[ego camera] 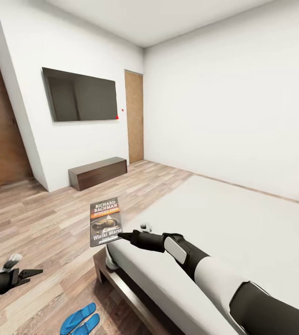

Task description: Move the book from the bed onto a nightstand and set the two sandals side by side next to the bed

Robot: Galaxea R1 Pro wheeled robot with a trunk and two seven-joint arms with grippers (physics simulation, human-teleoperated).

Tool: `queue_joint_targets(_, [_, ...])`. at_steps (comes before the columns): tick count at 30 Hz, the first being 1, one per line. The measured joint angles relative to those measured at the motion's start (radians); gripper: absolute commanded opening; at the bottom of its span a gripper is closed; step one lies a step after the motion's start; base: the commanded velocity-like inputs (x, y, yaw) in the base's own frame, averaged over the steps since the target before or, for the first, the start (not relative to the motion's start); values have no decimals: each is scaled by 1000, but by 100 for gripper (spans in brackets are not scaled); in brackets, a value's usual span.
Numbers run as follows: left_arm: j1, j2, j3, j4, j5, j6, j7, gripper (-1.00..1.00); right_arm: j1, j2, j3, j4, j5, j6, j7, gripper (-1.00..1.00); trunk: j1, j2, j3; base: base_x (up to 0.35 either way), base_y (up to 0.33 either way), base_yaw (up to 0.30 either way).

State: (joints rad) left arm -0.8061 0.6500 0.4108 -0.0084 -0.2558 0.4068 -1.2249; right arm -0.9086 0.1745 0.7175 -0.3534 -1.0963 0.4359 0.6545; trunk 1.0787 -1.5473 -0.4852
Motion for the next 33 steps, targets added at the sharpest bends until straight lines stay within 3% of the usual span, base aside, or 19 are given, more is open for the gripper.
queue_joint_targets(7, [59, -21, 4, 0, 22, -58, 57, 100, 0, 0, 0, 0, 0, 0, 0, -100, 0, 0, 0, 0, 0, 261])
queue_joint_targets(11, [109, -33, 4, 0, 91, -79, 91, 100, 2, 0, 0, 2, 0, 0, 0, -100, 0, 0, 0, 0, 0, 261])
queue_joint_targets(13, [132, -41, 4, 0, 137, -93, 113, 100, 3, 0, 0, 2, 0, 0, 0, -100, 0, 0, 0, 0, 0, 261])
queue_joint_targets(14, [157, -49, 2, 0, 185, -115, 140, 100, 3, 0, 1, 2, 0, 0, 0, -100, 0, 0, 0, 0, 0, 261])
queue_joint_targets(16, [188, -57, 7, 0, 237, -142, 172, 100, 4, 0, 1, 3, 0, 0, 0, -100, 0, 0, 0, 0, 0, 261])
queue_joint_targets(20, [261, -93, 15, -1, 341, -214, 241, 100, 5, 0, 1, 3, 0, 0, 0, -100, 0, 0, 0, 0, 0, 261])
queue_joint_targets(21, [298, -113, 12, -1, 394, -258, 270, 100, 6, 0, 1, 3, 0, 0, 0, -100, 0, 0, 0, 0, 0, 261])
queue_joint_targets(24, [345, -137, 19, -2, 477, -321, 299, 100, 6, 0, 1, 3, 0, 0, 0, -100, 0, 0, 0, 0, 0, 261])
queue_joint_targets(25, [365, -146, 19, -3, 522, -348, 312, 100, 6, 0, 1, 3, 0, 0, 0, -100, 0, 0, 0, 0, 0, 261])
queue_joint_targets(33, [431, -172, 16, -2, 694, -398, 346, 100, 8, 0, 1, 3, -1, 0, 0, -100, 0, 0, 0, 0, 0, 261])
